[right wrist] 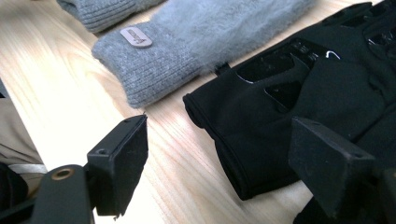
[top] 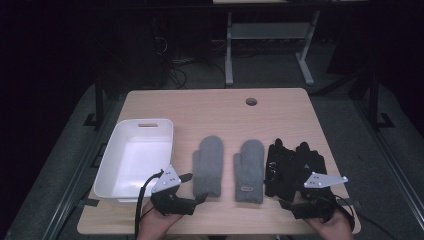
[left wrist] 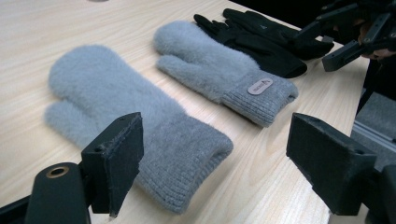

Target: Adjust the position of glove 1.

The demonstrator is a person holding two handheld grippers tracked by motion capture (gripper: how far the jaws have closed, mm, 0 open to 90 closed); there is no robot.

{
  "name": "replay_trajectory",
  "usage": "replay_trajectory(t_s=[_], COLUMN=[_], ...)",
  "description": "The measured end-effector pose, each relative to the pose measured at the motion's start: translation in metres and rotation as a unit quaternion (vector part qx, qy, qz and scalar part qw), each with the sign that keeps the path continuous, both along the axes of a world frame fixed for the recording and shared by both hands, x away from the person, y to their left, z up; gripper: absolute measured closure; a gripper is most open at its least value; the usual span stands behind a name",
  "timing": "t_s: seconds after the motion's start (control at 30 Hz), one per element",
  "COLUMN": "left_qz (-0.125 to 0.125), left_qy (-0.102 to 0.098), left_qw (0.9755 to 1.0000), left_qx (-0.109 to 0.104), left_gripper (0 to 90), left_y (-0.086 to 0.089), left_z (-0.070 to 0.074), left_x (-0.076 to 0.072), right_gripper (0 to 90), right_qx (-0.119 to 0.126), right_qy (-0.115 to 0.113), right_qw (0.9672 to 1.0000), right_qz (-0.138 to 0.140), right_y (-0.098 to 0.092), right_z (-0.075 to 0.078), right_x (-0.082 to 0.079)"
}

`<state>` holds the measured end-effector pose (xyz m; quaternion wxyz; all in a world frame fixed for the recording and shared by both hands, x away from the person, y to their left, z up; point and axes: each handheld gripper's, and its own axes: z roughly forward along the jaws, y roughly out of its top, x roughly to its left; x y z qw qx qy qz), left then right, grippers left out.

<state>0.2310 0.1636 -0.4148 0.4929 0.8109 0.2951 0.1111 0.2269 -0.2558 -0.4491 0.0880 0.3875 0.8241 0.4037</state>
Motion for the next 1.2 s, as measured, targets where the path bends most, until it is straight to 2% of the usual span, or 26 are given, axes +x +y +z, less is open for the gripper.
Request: replay_trajectory(t_s=[0.1, 0.17, 0.27, 0.53, 0.77, 0.97, 1.2], left_qz=[-0.002, -0.005, -0.007, -0.012, -0.019, -0.023, -0.024], left_qy=[0.003, 0.001, 0.004, 0.005, 0.0, 0.009, 0.006], left_qw=[1.0, 1.0, 1.0, 0.9999, 0.9998, 0.9997, 0.9997], left_qx=[-0.006, -0.002, -0.004, -0.002, 0.006, -0.001, -0.001], left_gripper=[18.7, 18.7, 18.8, 18.7, 18.7, 18.7, 18.7], left_y=[-0.001, -0.002, -0.002, -0.006, -0.013, -0.015, -0.015], left_z=[0.0, 0.0, -0.001, -0.001, -0.001, -0.002, 0.002], left_x=[0.0, 0.0, 0.001, 0.002, 0.002, 0.002, 0.001], right_gripper=[20.3, 20.4, 20.1, 20.8, 21.7, 22.9, 23.8], right_qx=[0.001, -0.001, -0.001, -0.015, -0.031, -0.04, -0.058], right_qy=[-0.003, -0.007, -0.004, -0.013, -0.008, -0.001, 0.007], right_qw=[1.0, 1.0, 1.0, 0.9996, 0.9988, 0.998, 0.9959], right_qz=[0.001, 0.003, 0.004, 0.021, 0.038, 0.048, 0.068], right_y=[0.0, -0.001, 0.001, 0.011, 0.02, 0.029, 0.044], right_z=[0.002, 0.003, 0.006, 0.017, 0.024, 0.028, 0.032], right_x=[0.0, 0.001, 0.002, 0.016, 0.028, 0.039, 0.055])
